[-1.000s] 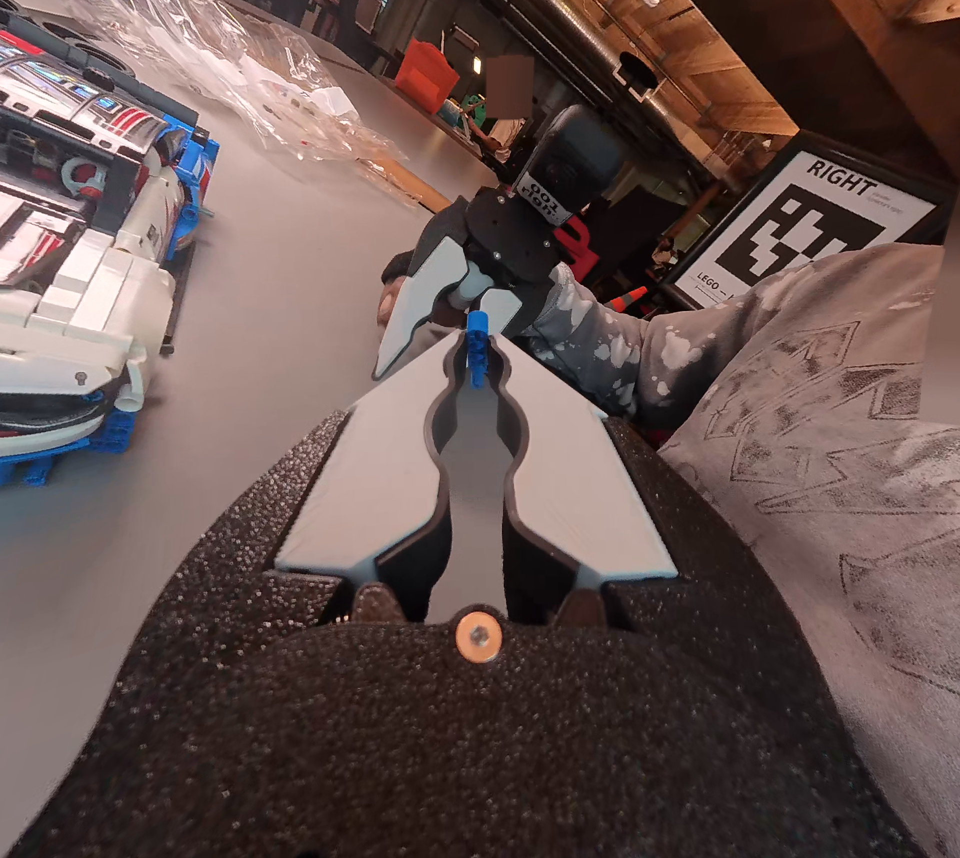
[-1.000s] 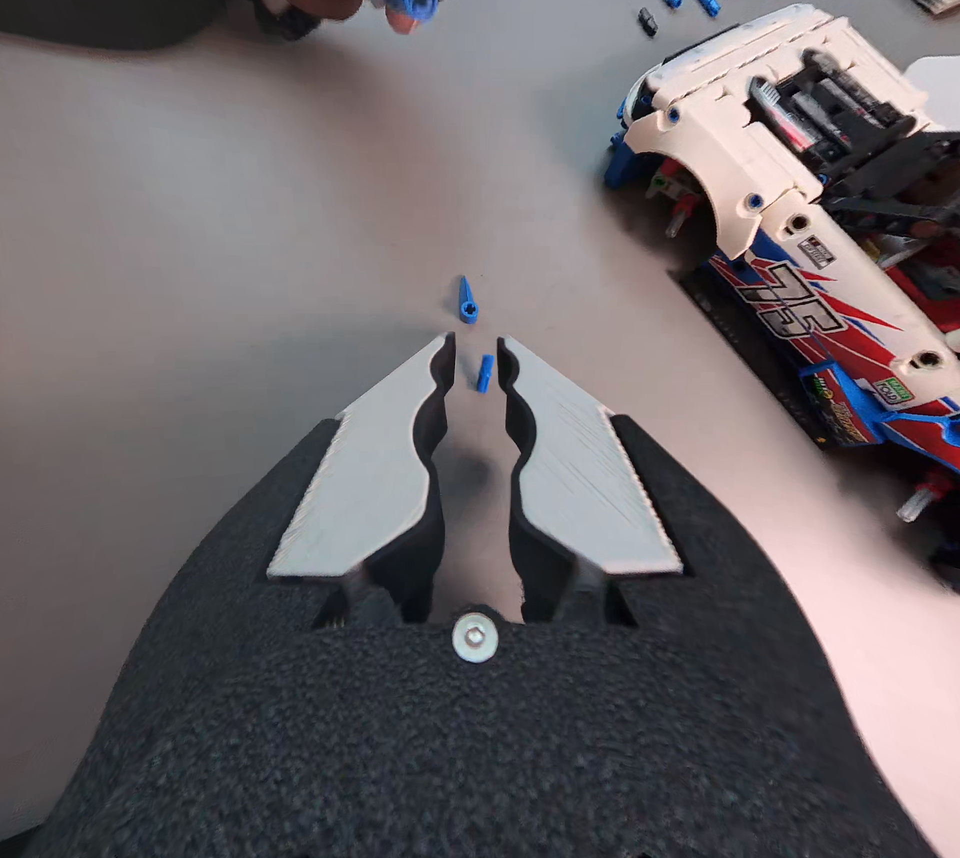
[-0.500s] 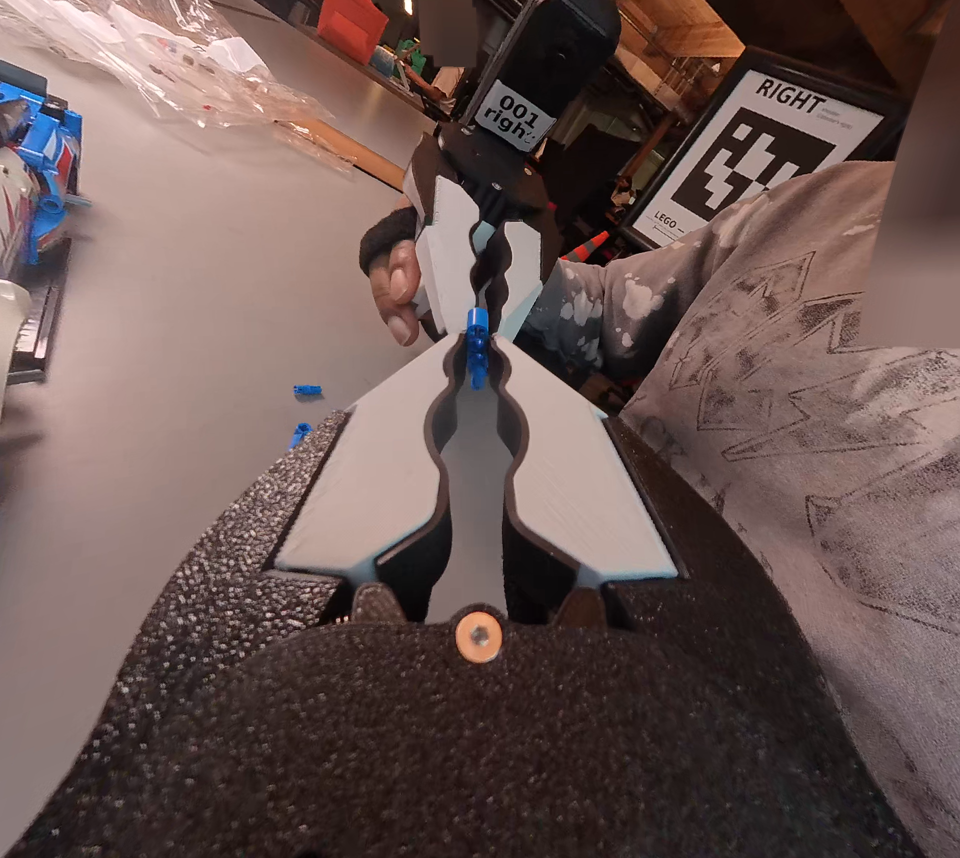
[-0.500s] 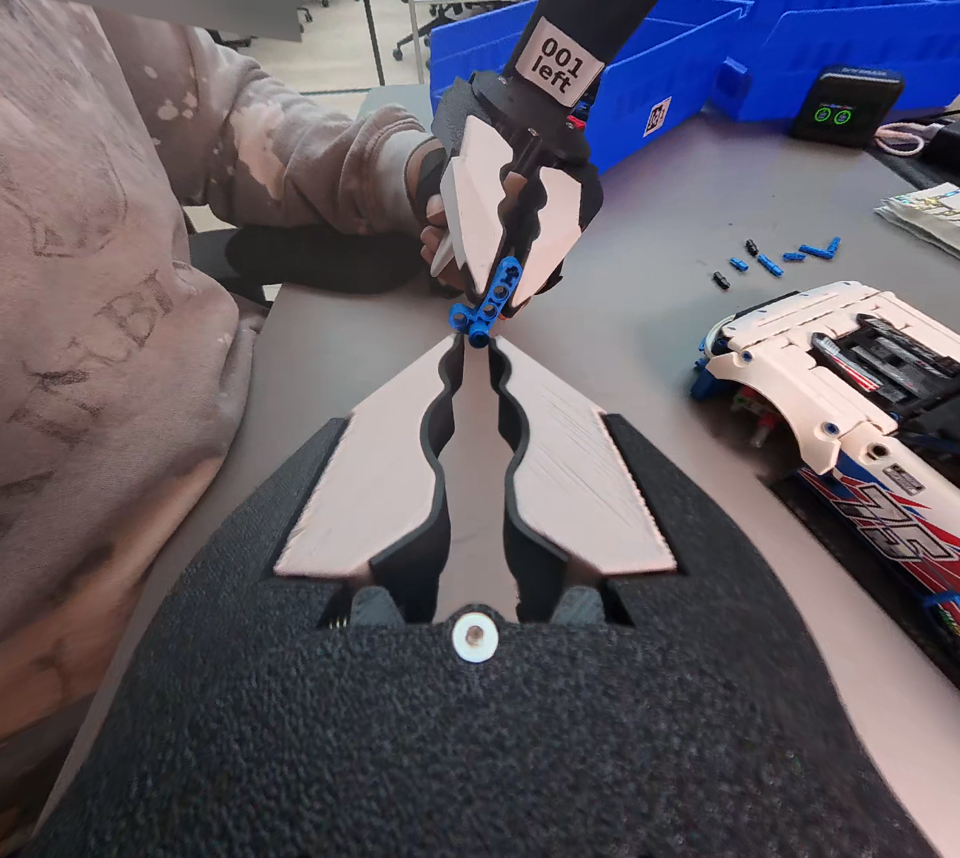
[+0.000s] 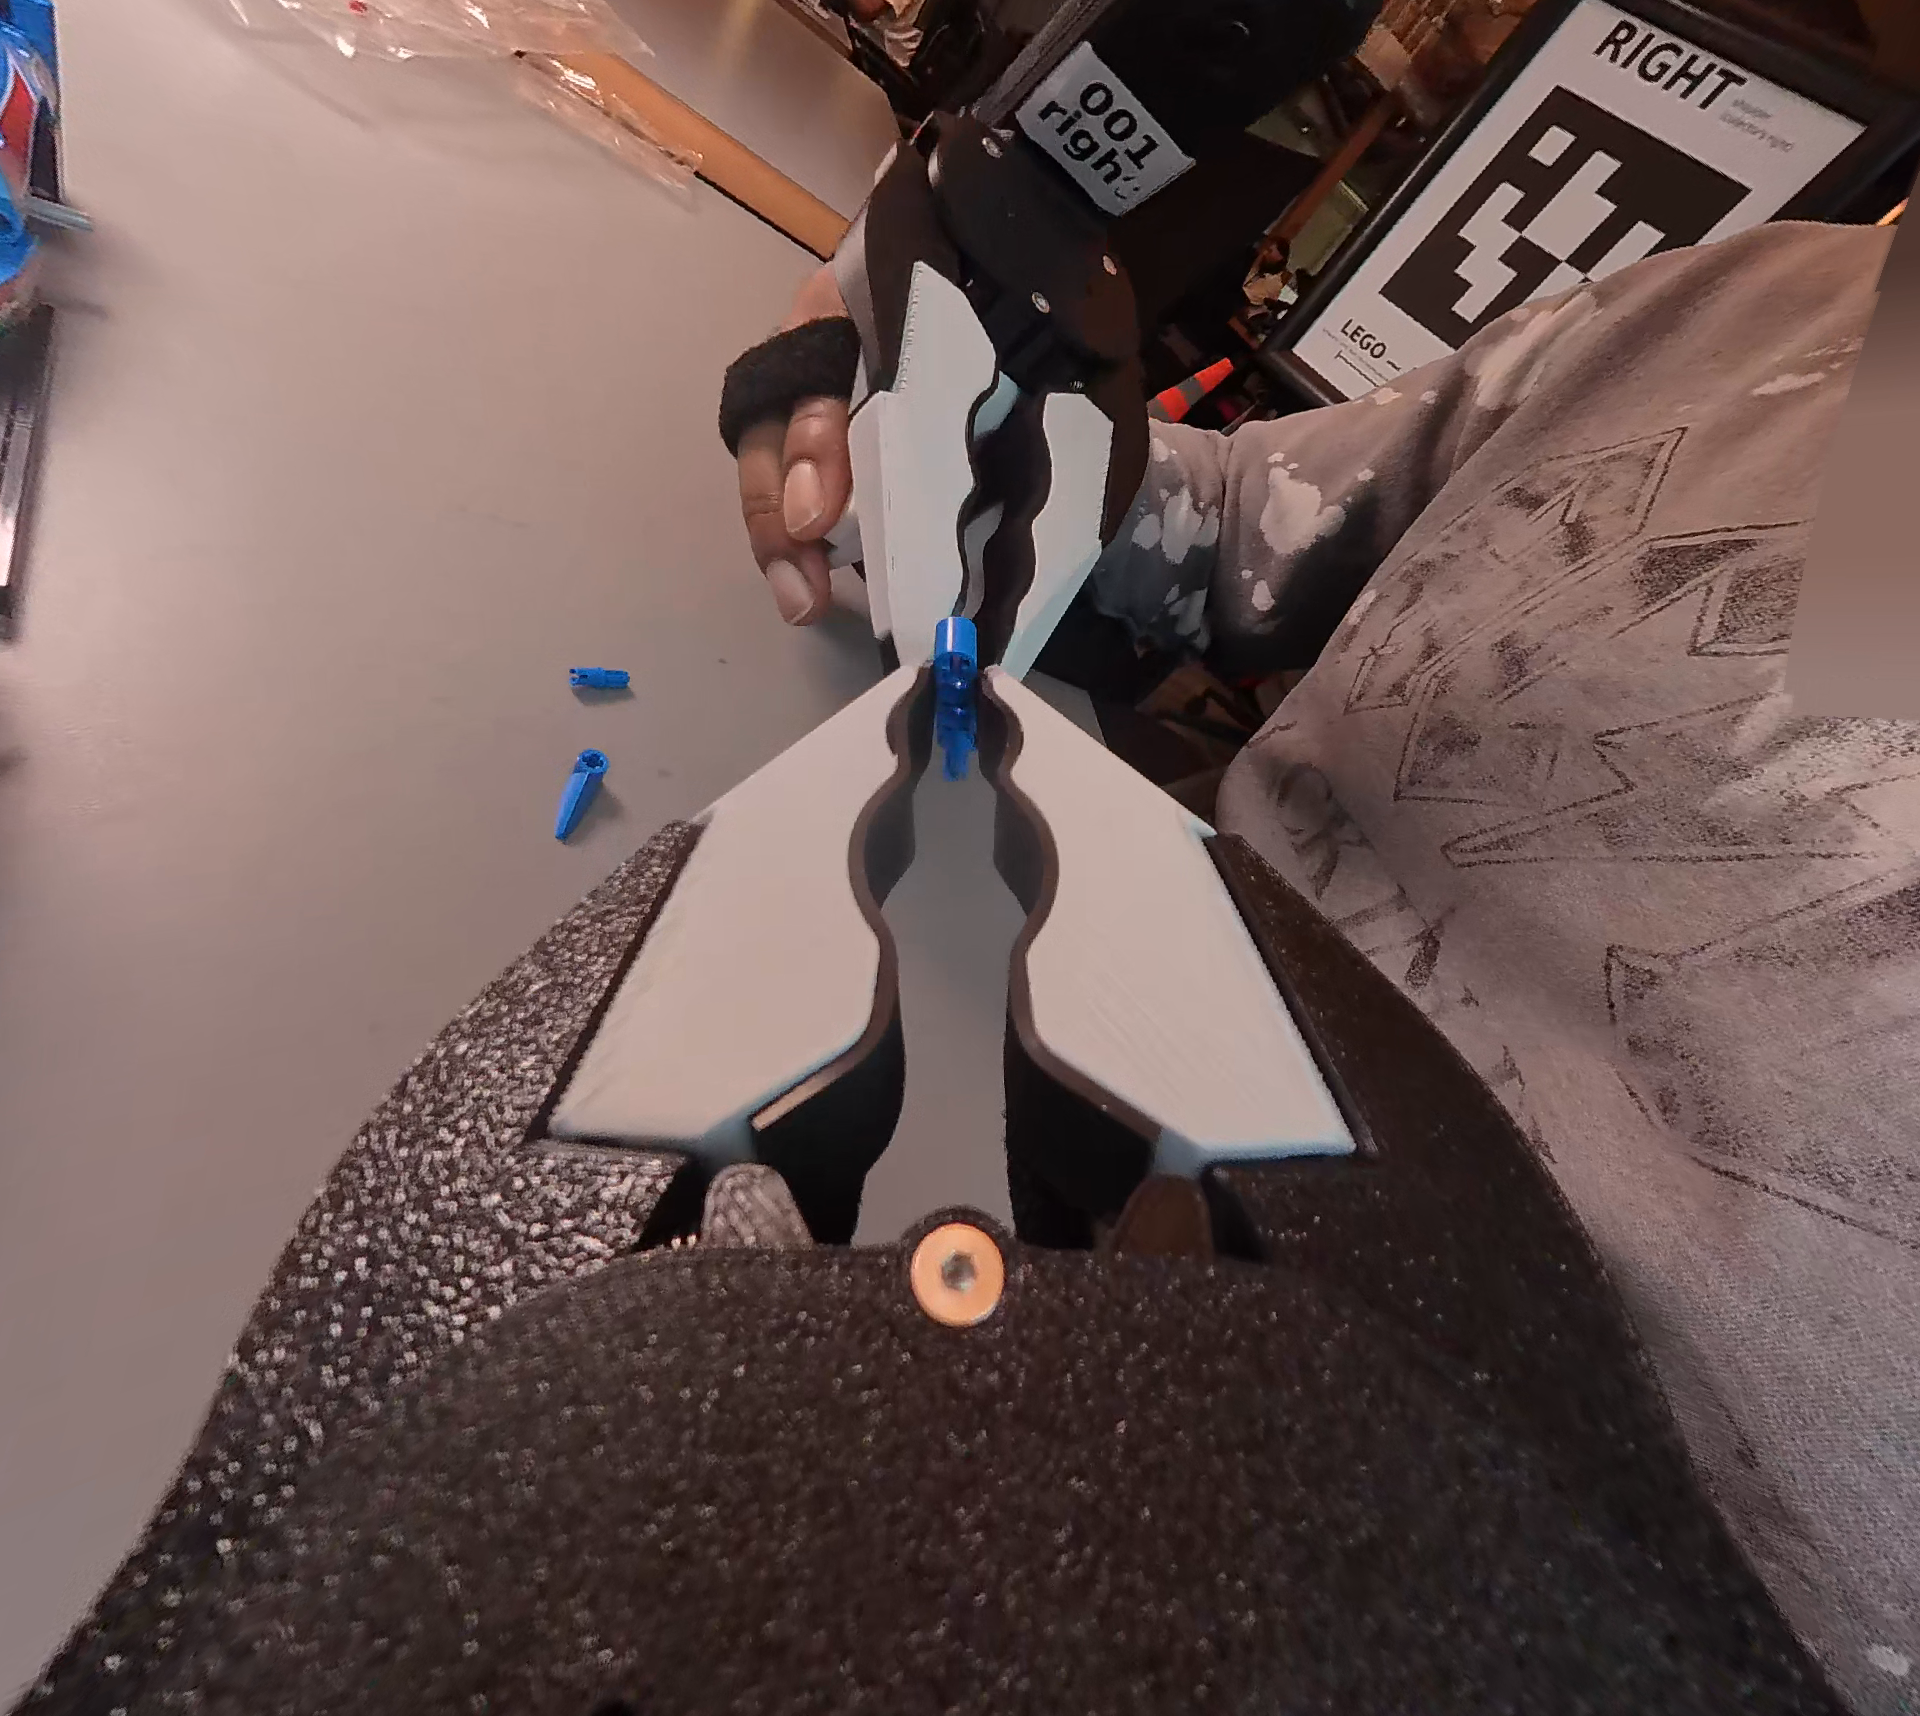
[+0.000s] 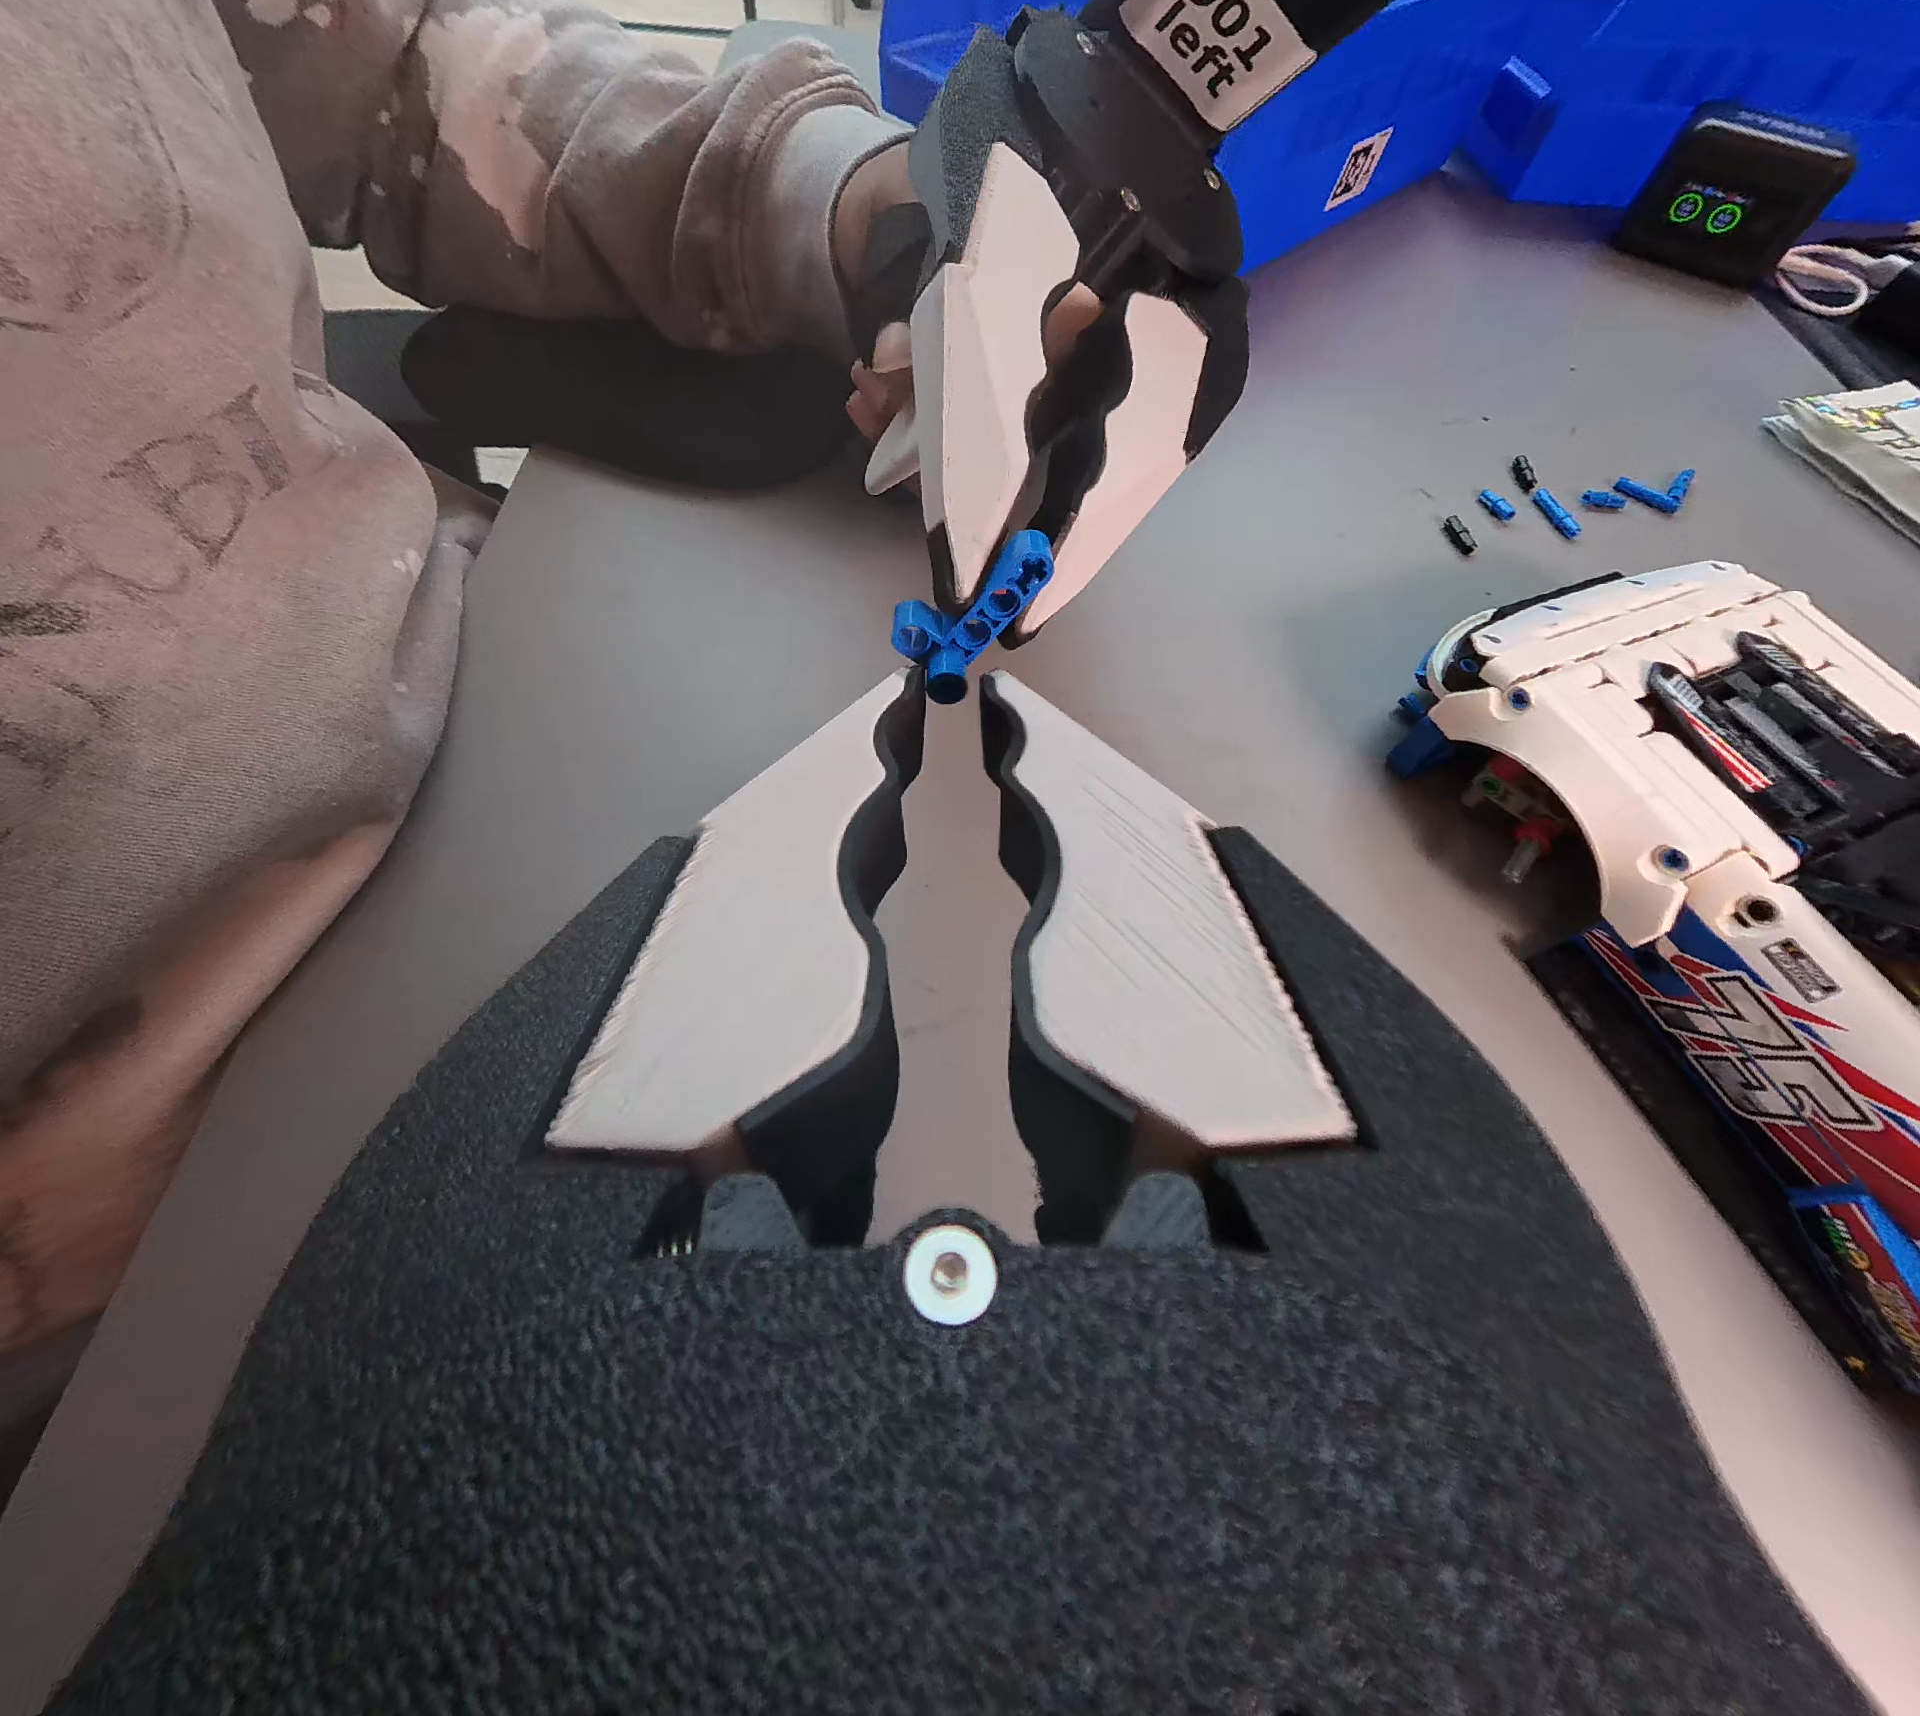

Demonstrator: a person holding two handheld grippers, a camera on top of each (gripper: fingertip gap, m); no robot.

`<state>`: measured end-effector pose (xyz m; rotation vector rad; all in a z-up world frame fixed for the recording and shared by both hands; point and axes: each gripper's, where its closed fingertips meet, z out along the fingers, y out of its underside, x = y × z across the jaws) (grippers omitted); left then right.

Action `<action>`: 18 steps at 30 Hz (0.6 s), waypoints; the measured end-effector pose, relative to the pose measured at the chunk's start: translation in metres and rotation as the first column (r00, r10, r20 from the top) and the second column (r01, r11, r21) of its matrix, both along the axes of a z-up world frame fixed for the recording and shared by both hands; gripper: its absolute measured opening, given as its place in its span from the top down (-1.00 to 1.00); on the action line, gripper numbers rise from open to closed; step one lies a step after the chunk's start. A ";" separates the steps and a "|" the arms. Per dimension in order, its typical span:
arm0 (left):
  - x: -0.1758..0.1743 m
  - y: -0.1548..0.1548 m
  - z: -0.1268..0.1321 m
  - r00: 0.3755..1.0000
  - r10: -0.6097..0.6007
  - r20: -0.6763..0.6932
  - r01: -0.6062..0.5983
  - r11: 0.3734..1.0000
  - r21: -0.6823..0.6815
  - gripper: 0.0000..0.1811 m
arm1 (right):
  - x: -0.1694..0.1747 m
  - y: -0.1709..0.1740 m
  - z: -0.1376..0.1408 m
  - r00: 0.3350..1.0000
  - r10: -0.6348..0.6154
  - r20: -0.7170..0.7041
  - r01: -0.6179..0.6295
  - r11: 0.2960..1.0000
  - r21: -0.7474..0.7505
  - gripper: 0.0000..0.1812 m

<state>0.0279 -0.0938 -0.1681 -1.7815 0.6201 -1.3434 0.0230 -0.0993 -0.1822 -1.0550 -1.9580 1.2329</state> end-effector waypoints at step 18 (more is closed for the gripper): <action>0.001 -0.003 -0.021 0.999 -0.045 -0.011 0.042 0.984 -0.171 0.95 | 0.003 -0.003 -0.016 0.999 0.039 0.005 -0.039 0.990 0.132 0.94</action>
